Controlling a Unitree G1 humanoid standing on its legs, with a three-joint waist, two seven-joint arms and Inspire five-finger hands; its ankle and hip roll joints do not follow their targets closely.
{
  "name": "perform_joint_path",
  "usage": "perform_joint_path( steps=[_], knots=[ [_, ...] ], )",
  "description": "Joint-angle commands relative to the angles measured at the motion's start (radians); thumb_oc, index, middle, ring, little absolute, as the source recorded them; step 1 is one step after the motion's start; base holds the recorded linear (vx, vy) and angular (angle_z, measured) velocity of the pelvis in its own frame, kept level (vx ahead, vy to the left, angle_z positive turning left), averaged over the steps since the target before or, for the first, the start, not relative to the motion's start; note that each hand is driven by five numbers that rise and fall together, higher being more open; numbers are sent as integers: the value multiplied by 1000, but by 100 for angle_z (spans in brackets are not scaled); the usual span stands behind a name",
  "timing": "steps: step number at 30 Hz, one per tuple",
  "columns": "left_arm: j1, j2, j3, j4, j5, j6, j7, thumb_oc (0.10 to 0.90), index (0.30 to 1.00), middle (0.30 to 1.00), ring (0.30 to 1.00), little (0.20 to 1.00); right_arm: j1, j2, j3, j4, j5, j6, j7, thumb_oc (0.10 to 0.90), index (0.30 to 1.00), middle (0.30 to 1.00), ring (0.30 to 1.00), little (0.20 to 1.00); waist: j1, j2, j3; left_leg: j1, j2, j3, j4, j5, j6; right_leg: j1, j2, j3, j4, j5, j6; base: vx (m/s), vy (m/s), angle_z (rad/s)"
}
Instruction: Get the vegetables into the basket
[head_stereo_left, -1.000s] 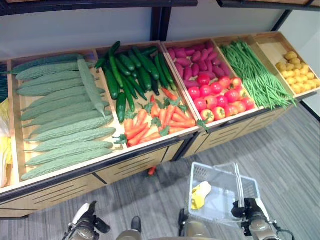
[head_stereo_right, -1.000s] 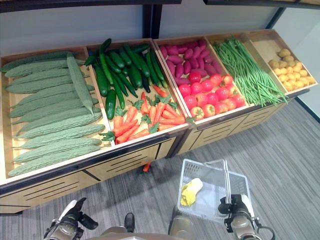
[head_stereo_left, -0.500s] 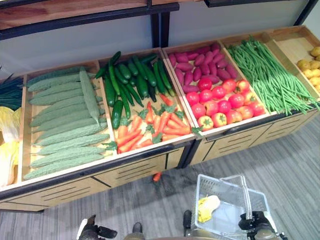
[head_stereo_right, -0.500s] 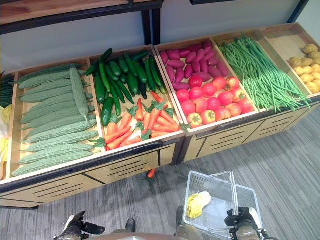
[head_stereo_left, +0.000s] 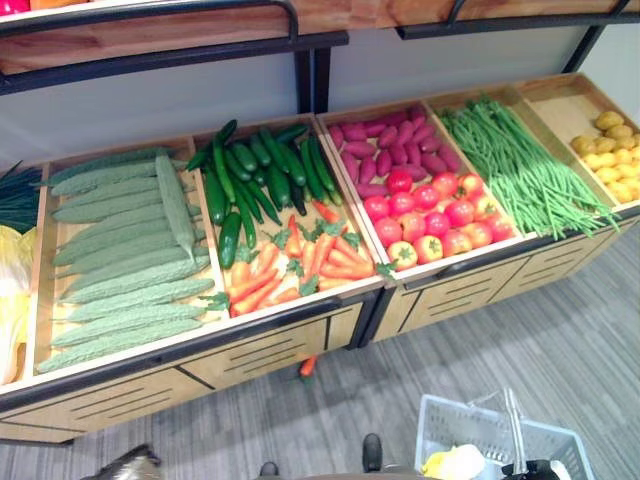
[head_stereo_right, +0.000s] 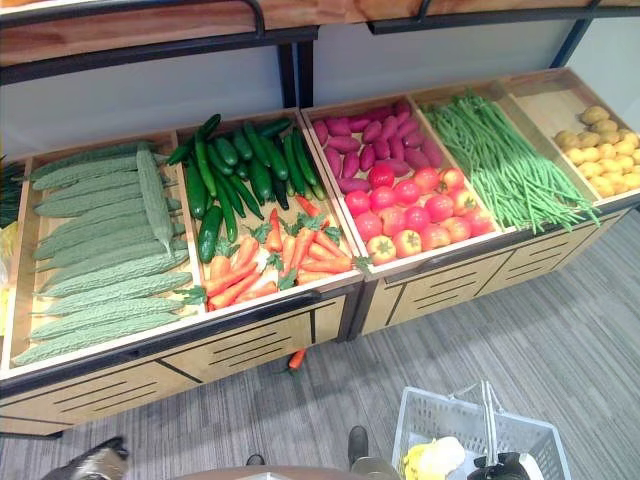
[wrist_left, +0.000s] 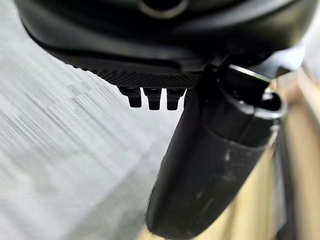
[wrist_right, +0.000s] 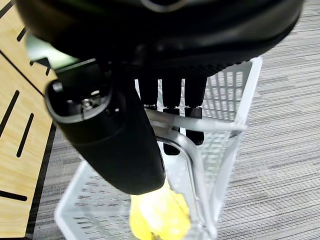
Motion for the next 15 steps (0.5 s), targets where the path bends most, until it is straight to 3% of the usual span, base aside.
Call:
perform_joint_path(
  steps=[1,2,3,4,6,9,10,12,13,14,15],
  knots=[
    [-38,121,-39,-10,1,-89,72,900,1000,1000,1000,1000,-36,-65,32,-18,-35,-29,-68,400,300,300,300,300,-8,-62,-20,-36,-10,-4,-3,25,-12,55,-87,-7,7,-50,99,9,35,-9],
    [-44,144,-50,-75,43,-98,107,900,1000,1000,1000,1000,-30,-61,38,-25,-44,-36,-71,400,300,300,300,300,-9,-61,-23,-34,-11,-3,-3,24,-12,55,-88,-5,7,-50,100,10,35,-9],
    [-30,166,-85,-277,182,-106,198,900,1000,1000,1000,1000,-17,-52,36,-31,-47,-44,-76,400,300,300,300,300,-6,-64,-23,-37,-14,-5,-3,23,-13,53,-91,-6,7,-48,102,8,29,-8],
    [-26,162,-84,-286,187,-101,203,900,1000,1000,1000,1000,-16,-51,36,-32,-47,-44,-76,400,300,300,300,300,-6,-64,-24,-37,-14,-5,-3,23,-13,53,-91,-7,7,-49,102,0,0,0],
    [28,167,-135,-583,429,-74,289,900,1000,1000,1000,1000,6,-35,17,-33,-37,-60,-82,400,300,300,300,300,1,-71,-20,-44,-15,-14,-3,23,-12,52,-94,-13,7,-47,104,0,0,0],
    [67,166,-167,-763,571,-44,282,900,1000,1000,1000,1000,10,-35,9,-19,-25,-63,-75,400,300,300,300,300,3,-72,-19,-46,-16,-22,-3,21,-10,54,-98,-18,7,-48,105,-4,-4,4],
    [70,179,-212,-849,627,-62,184,900,1000,1000,1000,1000,5,-38,11,-20,-14,-67,-60,400,300,300,300,300,-2,-70,-17,-48,-16,-22,-3,21,-9,55,-100,-17,7,-46,105,0,0,0],
    [70,179,-220,-891,608,-75,139,900,1000,1000,1000,1000,-3,-43,10,-13,-12,-63,-56,400,300,300,300,300,0,-67,-15,-47,-17,-22,-3,21,-8,55,-101,-17,7,-45,105,0,0,0],
    [75,178,-226,-923,579,-96,100,900,1000,1000,1000,1000,-8,-41,13,-24,-11,-59,-50,400,300,300,300,300,-2,-66,-14,-47,-18,-21,-3,21,-8,54,-101,-16,7,-45,105,0,0,0],
    [81,183,-257,-979,505,-153,-10,900,1000,1000,1000,1000,-12,-49,11,-34,-6,-60,-35,400,300,300,300,300,-6,-61,-12,-48,-18,-20,-3,22,-8,52,-101,-13,7,-44,104,-12,13,-5],
    [82,184,-256,-979,502,-154,-14,900,1000,1000,1000,1000,-11,-50,11,-34,-6,-60,-35,400,300,300,300,300,-6,-60,-12,-48,-18,-19,-3,22,-8,52,-101,-13,7,-44,104,-13,16,-7]
  ],
)
